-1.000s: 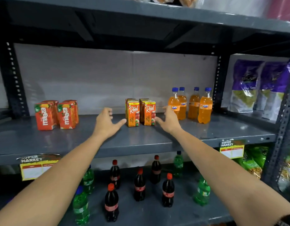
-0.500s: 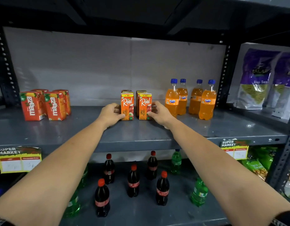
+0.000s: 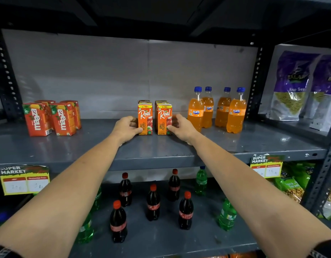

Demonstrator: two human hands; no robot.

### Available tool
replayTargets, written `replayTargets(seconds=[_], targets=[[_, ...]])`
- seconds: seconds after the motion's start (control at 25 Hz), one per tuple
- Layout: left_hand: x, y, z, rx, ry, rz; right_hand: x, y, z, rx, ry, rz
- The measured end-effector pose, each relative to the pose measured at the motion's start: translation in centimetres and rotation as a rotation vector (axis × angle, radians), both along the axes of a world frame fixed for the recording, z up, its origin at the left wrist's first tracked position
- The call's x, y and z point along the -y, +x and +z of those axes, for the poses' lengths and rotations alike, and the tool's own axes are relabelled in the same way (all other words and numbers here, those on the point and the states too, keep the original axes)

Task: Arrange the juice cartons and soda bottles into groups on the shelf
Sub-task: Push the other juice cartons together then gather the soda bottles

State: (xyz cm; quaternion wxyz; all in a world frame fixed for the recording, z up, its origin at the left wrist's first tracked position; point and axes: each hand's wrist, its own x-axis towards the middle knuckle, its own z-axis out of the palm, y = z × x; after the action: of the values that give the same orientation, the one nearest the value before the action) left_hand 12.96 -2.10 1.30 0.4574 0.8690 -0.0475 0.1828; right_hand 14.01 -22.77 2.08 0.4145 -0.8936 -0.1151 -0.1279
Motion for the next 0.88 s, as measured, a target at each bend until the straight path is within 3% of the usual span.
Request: replayTargets(seconds=[0.12, 0.32, 0.6, 0.88], targets=[[0.1, -0.5, 0.0, 0.06, 0.08, 0.084, 0.1, -0.9, 0.0, 0.111, -0.029, -0.056], [0.6, -3.3, 0.0, 0.383, 0.244, 0.285, 1.8, -3.1, -0.3, 0.3, -0.087, -0.162], [6.3, -6.0, 0.0, 0.548, 0.311, 0.103, 9.4, -5.8, -0.9, 0.26, 0.062, -0.28], [13.3, -3.3, -0.2, 0.485, 0.202, -0.006, 17.2, -5.0, -0.5, 0.238, 0.247, -0.444]])
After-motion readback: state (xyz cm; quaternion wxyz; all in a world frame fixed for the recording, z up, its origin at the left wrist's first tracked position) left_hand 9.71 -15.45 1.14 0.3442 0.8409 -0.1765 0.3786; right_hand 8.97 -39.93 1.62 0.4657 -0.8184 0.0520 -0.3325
